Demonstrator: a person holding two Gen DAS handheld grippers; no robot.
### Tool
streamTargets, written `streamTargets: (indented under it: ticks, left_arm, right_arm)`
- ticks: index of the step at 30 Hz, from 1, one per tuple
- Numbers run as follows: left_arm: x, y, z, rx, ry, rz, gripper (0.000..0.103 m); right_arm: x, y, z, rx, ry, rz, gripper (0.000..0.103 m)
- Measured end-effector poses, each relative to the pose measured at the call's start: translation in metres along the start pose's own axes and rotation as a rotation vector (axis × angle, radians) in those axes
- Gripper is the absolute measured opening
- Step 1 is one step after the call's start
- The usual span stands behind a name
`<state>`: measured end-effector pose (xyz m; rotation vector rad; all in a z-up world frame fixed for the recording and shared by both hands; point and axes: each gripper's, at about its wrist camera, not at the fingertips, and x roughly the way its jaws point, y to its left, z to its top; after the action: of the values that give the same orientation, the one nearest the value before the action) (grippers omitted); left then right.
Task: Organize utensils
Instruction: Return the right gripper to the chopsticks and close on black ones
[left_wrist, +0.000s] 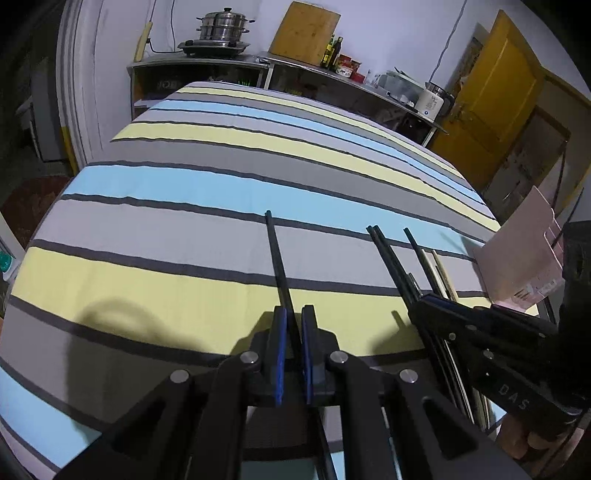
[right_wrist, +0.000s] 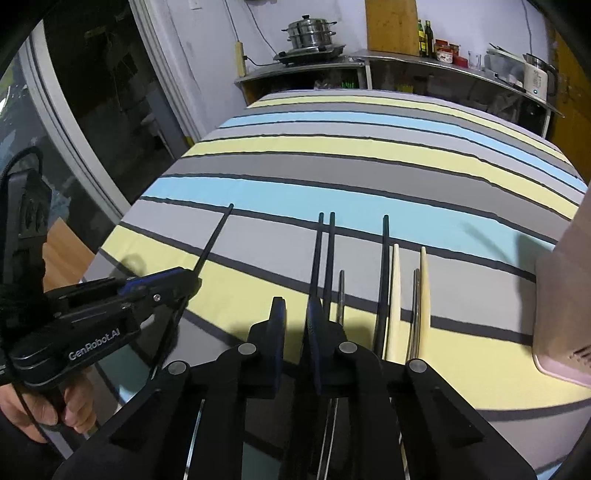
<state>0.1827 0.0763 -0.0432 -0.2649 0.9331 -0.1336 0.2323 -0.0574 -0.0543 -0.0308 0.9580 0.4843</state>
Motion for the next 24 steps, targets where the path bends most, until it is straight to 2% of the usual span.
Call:
streamTargets:
  ticks: [14, 17, 20, 24]
  left_arm:
    - [0.009, -0.005, 0.012, 0.051, 0.014, 0.036, 0.011]
    - [0.011, -0.008, 0.014, 0.07, 0.018, 0.05, 0.01]
    - [0.014, -0.01, 0.019, 0.088, 0.026, 0.066, 0.008]
    - [0.013, -0.008, 0.022, 0.071, 0.035, 0.047, 0.006]
  right_arm:
    - [0.014, 0.001, 0.011, -0.004, 0.03, -0.034, 0.01]
    - [0.016, 0.004, 0.012, -0.02, 0.031, -0.057, 0.007]
    - [0.016, 0.001, 0.014, 0.002, 0.034, -0.046, 0.006]
    - [0.008, -0.001, 0.015, 0.025, 0.02, -0.028, 0.006]
